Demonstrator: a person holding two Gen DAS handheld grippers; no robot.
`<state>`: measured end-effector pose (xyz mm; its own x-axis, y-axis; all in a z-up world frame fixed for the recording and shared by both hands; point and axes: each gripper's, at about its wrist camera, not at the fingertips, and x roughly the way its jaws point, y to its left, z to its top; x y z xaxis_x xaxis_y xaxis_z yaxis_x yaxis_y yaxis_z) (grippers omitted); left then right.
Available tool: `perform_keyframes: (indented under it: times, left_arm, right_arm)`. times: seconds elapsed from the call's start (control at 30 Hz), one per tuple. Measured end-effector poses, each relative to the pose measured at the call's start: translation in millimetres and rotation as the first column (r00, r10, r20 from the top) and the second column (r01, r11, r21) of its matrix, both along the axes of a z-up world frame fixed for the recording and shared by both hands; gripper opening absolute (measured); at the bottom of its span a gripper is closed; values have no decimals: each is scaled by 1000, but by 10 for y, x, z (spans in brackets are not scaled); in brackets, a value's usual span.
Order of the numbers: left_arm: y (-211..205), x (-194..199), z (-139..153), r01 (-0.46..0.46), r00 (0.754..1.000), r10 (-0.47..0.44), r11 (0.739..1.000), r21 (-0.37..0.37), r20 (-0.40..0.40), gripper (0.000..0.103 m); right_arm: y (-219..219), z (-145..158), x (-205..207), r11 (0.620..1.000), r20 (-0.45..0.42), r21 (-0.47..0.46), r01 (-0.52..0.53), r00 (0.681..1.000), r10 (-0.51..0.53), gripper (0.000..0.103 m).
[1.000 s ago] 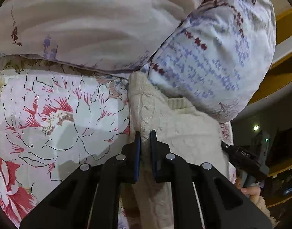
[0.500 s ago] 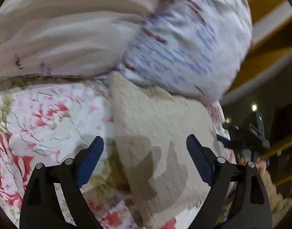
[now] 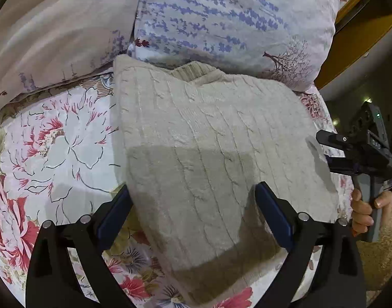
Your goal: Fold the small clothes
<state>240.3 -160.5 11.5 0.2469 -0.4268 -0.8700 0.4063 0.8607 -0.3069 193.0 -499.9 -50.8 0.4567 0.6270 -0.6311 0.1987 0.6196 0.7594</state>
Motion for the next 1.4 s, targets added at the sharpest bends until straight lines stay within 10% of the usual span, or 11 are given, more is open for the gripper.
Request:
perform_keyframes:
  times: [0.43, 0.53, 0.77, 1.03, 1.2, 1.4]
  left_arm:
    - [-209, 113, -146, -19, 1000, 18, 999, -35, -26, 97]
    - [-104, 134, -149, -62, 997, 58, 994, -93, -46, 84]
    - [127, 132, -20, -118, 993, 111, 968, -221, -44, 38]
    - [773, -61, 347, -104, 993, 117, 953, -285, 28, 37]
    - [1337, -65, 181, -174, 982, 184, 970, -169, 42, 41]
    - [1434, -80, -41, -287, 955, 294, 948, -135, 34, 58]
  right_arm:
    - [264, -50, 79, 998, 14, 31, -50, 999, 49, 66]
    - [311, -85, 76, 998, 2, 25, -65, 998, 65, 44]
    - [449, 15, 33, 998, 52, 56, -43, 998, 40, 33]
    - [1148, 448, 70, 986, 187, -47, -157, 969, 163, 27]
    - [1748, 430, 180, 960, 209, -151, -236, 942, 264, 23]
    - [1846, 266, 239, 958, 136, -199, -206, 962, 235, 39]
